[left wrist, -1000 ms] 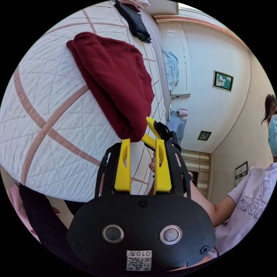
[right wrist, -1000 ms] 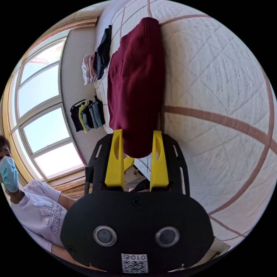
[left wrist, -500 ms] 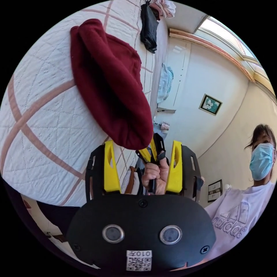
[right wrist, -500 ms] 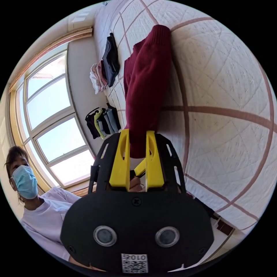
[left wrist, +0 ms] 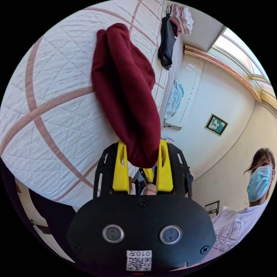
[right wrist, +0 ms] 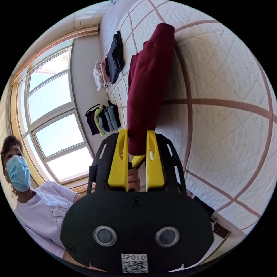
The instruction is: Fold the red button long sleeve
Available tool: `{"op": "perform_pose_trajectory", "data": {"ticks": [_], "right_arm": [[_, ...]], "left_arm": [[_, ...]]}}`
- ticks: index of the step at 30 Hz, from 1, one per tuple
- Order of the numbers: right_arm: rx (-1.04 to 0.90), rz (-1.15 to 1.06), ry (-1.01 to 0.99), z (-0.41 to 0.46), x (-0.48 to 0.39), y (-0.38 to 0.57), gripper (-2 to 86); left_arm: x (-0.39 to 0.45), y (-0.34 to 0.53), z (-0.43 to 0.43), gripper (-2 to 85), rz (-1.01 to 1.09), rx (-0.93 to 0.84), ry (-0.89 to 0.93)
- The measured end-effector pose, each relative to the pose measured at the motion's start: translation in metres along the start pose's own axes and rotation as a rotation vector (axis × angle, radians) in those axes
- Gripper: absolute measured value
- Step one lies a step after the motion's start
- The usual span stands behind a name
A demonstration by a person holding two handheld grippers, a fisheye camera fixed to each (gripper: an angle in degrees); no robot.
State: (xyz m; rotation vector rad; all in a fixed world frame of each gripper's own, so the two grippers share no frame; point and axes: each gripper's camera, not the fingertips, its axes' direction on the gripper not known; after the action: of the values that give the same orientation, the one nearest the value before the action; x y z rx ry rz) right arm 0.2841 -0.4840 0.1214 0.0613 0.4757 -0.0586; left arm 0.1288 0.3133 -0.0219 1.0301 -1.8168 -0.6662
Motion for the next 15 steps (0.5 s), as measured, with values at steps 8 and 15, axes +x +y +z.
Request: {"op": "perform_pose_trajectory", "data": {"ticks": [8, 15], "right_arm": [[0.205, 0.009, -0.117, -0.057, 0.034, -0.041, 21.1], [-0.111, -0.012, -0.054, -0.045, 0.028, -0.111, 18.5]], "left_arm": [[0.023, -0.017, -0.028, 14.1, 0.046, -0.068, -0.037], [0.046, -0.032, -0.075, 14.4, 0.116, -0.16, -0.105]]}}
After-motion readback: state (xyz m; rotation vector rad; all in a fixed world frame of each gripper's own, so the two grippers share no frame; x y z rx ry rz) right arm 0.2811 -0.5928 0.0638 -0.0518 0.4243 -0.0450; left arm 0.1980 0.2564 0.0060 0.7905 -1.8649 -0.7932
